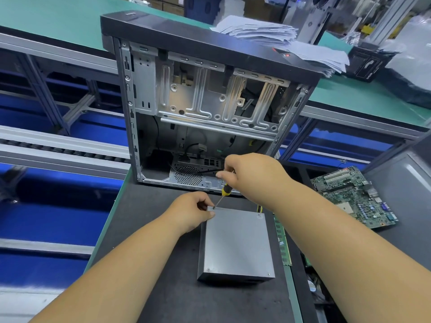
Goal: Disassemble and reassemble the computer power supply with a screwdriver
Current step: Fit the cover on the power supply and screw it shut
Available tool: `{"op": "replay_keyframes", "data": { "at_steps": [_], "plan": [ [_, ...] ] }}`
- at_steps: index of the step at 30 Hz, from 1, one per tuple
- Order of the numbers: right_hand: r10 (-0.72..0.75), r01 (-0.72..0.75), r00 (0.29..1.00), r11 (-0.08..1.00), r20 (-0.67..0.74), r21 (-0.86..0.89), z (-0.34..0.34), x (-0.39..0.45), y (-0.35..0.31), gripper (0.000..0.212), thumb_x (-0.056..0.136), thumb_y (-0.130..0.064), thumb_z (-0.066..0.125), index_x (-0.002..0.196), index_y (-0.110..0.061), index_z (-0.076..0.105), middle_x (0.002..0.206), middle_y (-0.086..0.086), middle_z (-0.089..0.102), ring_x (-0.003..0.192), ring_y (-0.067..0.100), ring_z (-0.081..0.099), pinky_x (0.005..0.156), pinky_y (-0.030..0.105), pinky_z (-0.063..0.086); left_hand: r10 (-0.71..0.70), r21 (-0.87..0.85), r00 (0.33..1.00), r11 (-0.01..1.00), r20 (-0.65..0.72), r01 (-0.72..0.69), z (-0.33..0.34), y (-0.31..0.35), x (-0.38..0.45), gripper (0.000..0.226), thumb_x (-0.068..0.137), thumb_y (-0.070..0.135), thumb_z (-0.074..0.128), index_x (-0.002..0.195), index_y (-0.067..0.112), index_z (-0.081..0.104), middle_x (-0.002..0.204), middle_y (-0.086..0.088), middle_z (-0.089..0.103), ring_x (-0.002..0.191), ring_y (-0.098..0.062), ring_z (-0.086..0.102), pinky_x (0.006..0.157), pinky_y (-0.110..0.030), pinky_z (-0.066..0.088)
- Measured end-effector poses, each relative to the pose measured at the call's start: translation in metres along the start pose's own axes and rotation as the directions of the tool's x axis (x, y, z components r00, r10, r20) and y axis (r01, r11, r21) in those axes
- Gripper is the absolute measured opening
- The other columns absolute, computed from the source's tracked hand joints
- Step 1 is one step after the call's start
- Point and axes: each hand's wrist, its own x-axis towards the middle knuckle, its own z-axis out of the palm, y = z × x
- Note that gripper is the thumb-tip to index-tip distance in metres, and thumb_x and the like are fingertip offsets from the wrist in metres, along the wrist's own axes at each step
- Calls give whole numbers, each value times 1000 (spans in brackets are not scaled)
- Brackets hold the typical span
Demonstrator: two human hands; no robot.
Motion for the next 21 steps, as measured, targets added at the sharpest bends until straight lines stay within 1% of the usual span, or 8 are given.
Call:
{"op": "replay_keyframes", "data": {
  "at_steps": [2,4,6,9,12,14,18,21],
  "plan": [
    [3,-3,1000,1000,-3,16,4,-1,0,28,101,-47,38,97,-22,49,72,-5,53,69,18,51,53,30,33,-2,-5,1000,1000,-1,2,0,1,0,16,82,24,76,81,34,63,89,6,65,78,-8,58,65,-19,42],
    [-34,28,999,984,30,176,2,-3,1,16,97,-34,45,106,-22,47,80,-6,53,71,17,51,54,31,34,-1,-3,1000,1000,-2,1,0,1,0,16,83,23,76,81,33,63,90,5,65,78,-8,58,65,-19,42],
    [-91,75,995,961,46,265,-3,-4,2,23,92,-25,55,112,-22,45,84,-8,50,73,16,50,54,31,34,-3,-9,1000,1000,-5,3,1,2,0,16,83,23,76,81,32,63,90,4,65,78,-9,58,65,-20,43],
    [-52,50,999,989,13,137,-6,-1,0,24,94,-43,58,106,-24,47,74,-9,48,73,20,50,53,30,34,-13,-7,1000,1000,-5,12,0,2,0,15,83,23,76,82,31,64,92,3,66,83,-12,60,68,-20,46],
    [63,-63,998,993,-2,-99,2,0,-3,44,97,-61,38,86,-22,53,65,-6,49,68,20,51,50,27,30,-19,-18,1000,1000,-1,19,0,2,0,15,83,23,76,82,32,64,90,5,65,79,-9,58,63,-19,43],
    [61,-62,998,996,-32,-58,6,-3,-4,43,100,-56,32,86,-21,52,69,-4,51,68,20,52,52,28,33,-17,-23,1000,1000,0,17,1,2,0,16,83,23,76,81,32,63,90,5,65,77,-9,58,62,-20,42],
    [-74,68,997,974,18,216,-3,-5,-1,16,96,-29,49,109,-20,52,98,-1,53,85,22,51,64,33,37,-16,-20,1000,1000,-6,16,1,2,0,18,83,24,76,79,34,62,90,4,65,76,-9,57,60,-20,42],
    [-63,66,998,994,-31,84,-1,-4,-6,24,98,-44,50,105,-22,47,75,-5,51,73,22,51,57,32,34,-19,-17,1000,1000,-3,19,0,2,0,17,83,24,76,79,34,62,89,4,65,73,-8,56,59,-20,41]
  ]
}}
